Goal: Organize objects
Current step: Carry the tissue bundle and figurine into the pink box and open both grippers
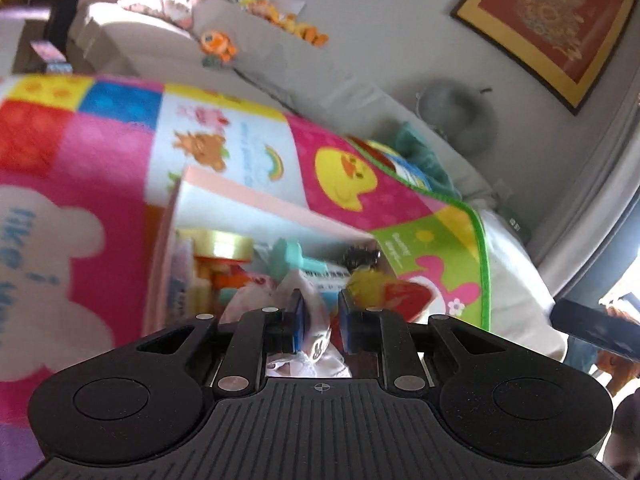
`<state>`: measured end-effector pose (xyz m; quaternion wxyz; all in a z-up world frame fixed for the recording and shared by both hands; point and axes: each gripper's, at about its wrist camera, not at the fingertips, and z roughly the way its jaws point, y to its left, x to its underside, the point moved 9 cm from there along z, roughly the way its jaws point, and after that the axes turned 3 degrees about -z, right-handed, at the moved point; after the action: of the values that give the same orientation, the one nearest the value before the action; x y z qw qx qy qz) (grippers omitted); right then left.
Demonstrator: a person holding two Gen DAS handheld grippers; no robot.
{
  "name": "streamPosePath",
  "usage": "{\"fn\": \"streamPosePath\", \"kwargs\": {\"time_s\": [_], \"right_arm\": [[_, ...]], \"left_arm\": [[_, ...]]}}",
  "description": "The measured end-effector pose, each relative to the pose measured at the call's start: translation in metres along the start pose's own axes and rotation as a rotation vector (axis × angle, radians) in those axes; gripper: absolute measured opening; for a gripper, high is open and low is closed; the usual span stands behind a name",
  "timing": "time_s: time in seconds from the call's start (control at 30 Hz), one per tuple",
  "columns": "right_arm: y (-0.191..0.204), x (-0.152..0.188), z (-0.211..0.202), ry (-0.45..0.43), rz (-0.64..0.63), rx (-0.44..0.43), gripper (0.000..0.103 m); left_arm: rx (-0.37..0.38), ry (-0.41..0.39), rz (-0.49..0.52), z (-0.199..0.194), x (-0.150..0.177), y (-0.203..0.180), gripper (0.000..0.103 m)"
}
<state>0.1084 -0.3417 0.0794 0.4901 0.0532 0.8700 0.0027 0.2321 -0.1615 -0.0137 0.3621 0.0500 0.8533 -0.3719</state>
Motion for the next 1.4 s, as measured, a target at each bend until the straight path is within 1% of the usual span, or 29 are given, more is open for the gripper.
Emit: {"fn": "streamPosePath", "kwargs": {"time_s": [0.07,0.13,0.2,0.3,0.33,0.43,0.5,0.57,0.67,0.7,0.8,0.93,1.0,1.1,1.2,1.27,1.33,1.4], "right_arm": [[0.006,0.005,-0.008,-0.005,-0.039,0.017,0.083],[0.014,0.009,-0.011,-0.006,-0.072,0.012,0.084],[0.025,0.014,-0.010,-0.007,-0.087,-0.015,0.085],[0.042,0.021,-0.003,0.007,-0.075,-0.051,0.086],[0.047,0.024,-0.002,0.013,-0.069,-0.064,0.086],[0.063,0.032,-0.008,0.010,-0.074,-0.095,0.086],[0.070,0.036,-0.016,-0.003,-0.089,-0.091,0.087],[0.073,0.038,-0.025,-0.015,-0.100,-0.090,0.090],[0.075,0.035,-0.029,-0.021,-0.109,-0.087,0.093],[0.077,0.033,-0.028,-0.016,-0.116,-0.079,0.093],[0.084,0.028,-0.022,0.000,-0.153,-0.042,0.093],[0.101,0.022,-0.010,0.002,-0.217,0.011,0.093],[0.113,0.016,-0.003,-0.004,-0.249,0.024,0.093],[0.134,0.003,0.007,-0.030,-0.322,0.024,0.093],[0.154,-0.005,0.022,-0.056,-0.400,0.020,0.093],[0.171,-0.003,0.036,-0.064,-0.476,0.030,0.093],[0.188,0.006,0.053,-0.055,-0.575,0.054,0.093],[0.194,0.019,0.072,-0.021,-0.654,0.129,0.093]], "left_arm": [[0.013,-0.003,-0.015,-0.001,-0.003,0.003,0.019],[0.034,-0.034,-0.003,-0.016,-0.012,0.002,0.019],[0.041,-0.085,0.024,-0.037,-0.023,-0.001,0.019],[0.053,-0.152,0.047,-0.074,-0.039,-0.002,0.019],[0.046,-0.165,0.055,-0.086,-0.043,-0.001,0.019],[-0.011,-0.185,0.070,-0.114,-0.044,0.010,0.019],[-0.044,-0.194,0.077,-0.131,-0.031,0.023,0.019],[-0.076,-0.220,0.049,-0.146,-0.011,0.040,0.019],[-0.119,-0.260,-0.012,-0.156,0.018,0.069,0.019],[-0.121,-0.268,-0.036,-0.159,0.025,0.078,0.019],[-0.091,-0.285,-0.099,-0.161,0.038,0.101,0.019],[-0.057,-0.318,-0.129,-0.167,0.036,0.113,0.019],[-0.042,-0.349,-0.139,-0.175,0.034,0.114,0.019],[-0.058,-0.384,-0.139,-0.180,0.027,0.113,0.019],[-0.078,-0.398,-0.148,-0.186,0.024,0.115,0.019],[-0.087,-0.411,-0.145,-0.191,0.022,0.114,0.019],[-0.091,-0.412,-0.140,-0.192,0.021,0.114,0.019],[-0.106,-0.396,-0.133,-0.189,0.023,0.114,0.019]]}}
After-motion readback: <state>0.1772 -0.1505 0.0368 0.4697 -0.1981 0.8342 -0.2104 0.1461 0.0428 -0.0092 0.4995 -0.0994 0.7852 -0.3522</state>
